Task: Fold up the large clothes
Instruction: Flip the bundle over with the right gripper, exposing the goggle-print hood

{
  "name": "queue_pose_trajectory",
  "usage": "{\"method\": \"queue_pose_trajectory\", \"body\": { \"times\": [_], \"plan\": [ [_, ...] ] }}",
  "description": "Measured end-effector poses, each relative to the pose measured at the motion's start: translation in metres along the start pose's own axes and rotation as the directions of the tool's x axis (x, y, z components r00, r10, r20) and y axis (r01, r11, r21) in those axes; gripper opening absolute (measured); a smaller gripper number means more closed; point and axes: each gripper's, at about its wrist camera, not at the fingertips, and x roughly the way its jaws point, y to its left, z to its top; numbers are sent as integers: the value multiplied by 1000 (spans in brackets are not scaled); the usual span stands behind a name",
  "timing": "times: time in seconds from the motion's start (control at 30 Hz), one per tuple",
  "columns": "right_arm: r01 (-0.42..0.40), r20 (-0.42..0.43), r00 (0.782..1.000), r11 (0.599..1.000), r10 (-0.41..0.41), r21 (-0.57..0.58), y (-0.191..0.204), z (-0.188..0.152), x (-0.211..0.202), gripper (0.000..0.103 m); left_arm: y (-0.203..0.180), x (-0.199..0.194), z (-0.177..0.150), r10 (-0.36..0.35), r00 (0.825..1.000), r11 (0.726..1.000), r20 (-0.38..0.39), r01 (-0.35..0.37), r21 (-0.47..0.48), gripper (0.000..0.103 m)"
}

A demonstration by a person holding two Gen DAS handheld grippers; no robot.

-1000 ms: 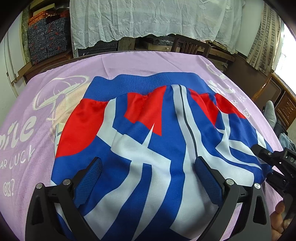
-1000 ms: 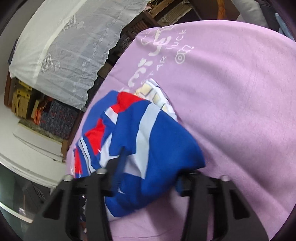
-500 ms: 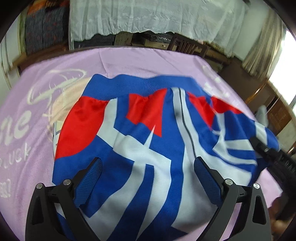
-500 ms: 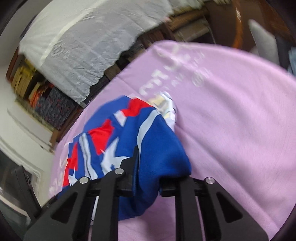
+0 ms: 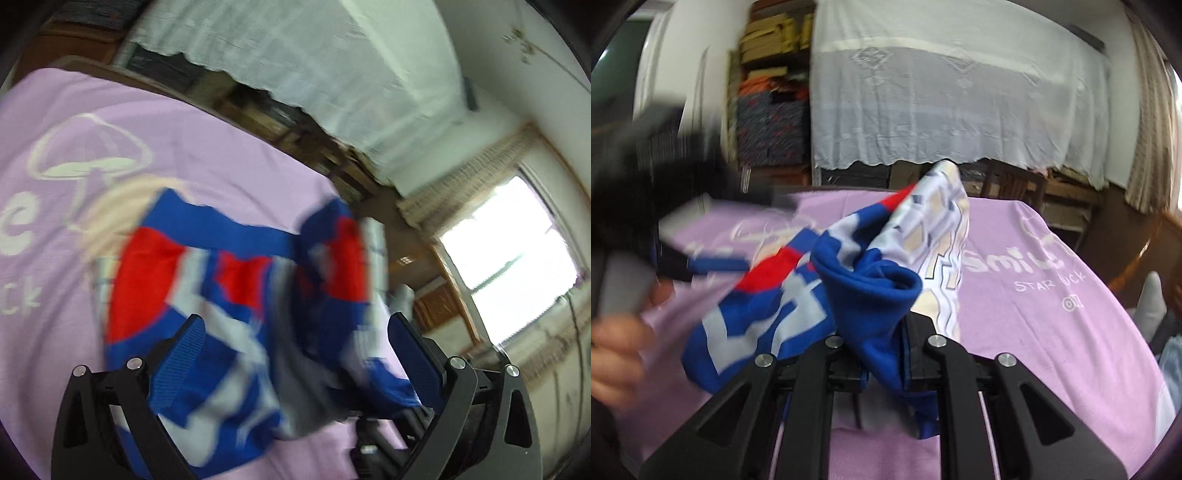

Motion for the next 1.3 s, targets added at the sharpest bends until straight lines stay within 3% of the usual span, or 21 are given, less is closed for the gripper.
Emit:
{"method": "queue_pose_trajectory", "body": {
  "times": [0.13, 0.3, 0.37, 0.4, 0.43, 0.47, 0.53, 0.7, 0.8, 1.07, 1.2, 1.3],
  "plan": [
    [-1, 15, 1000, 997, 2, -73, 12, -3, -4, 12, -17, 25, -7, -43, 996, 998, -79, 46, 39, 100],
    [1, 31, 1000, 985, 4, -170, 31, -9, -10, 12, -25, 27, -5, -48, 997, 996, -54, 52, 74, 99],
    [-11, 38, 999, 979, 19, -202, 39, -10, -13, 12, -23, 26, -4, 2, 1000, 997, -31, 0, 83, 93],
    [-16, 40, 999, 977, 25, -212, 42, -10, -15, 12, -20, 27, -1, 18, 1000, 996, -22, -16, 82, 63],
    [-23, 40, 999, 974, 33, -224, 46, -10, -16, 12, -17, 26, 1, 10, 999, 997, -34, -8, 73, 20],
    [-29, 39, 998, 972, 39, -232, 48, -9, -18, 12, -11, 24, 4, 3, 999, 999, -43, -1, 50, 16],
    [-52, 40, 997, 971, 63, -234, 54, -1, -20, 12, -2, 11, 9, -24, 1000, 1000, -17, 24, 12, 16],
    [-134, 49, 987, 960, 151, -246, 74, 26, -29, 12, 3, -33, 17, 57, 995, 996, 77, -62, 57, 16],
    [-168, 49, 981, 944, 189, -283, 92, 33, -30, 11, 12, -50, 18, 111, 990, 992, 86, -116, 54, 17],
    [-304, -79, 952, 899, 295, -314, 139, 22, -1, 12, 55, -51, 18, 343, 939, 938, 1, -342, 62, 19],
    [-359, -152, 933, 884, 328, -298, 147, 12, 16, 11, 79, -33, 17, 393, 918, 919, -60, -391, 44, 20],
    [-372, -172, 927, 879, 334, -299, 147, 11, 20, 12, 78, -30, 15, 425, 903, 904, -55, -421, 72, 24]
  ]
}}
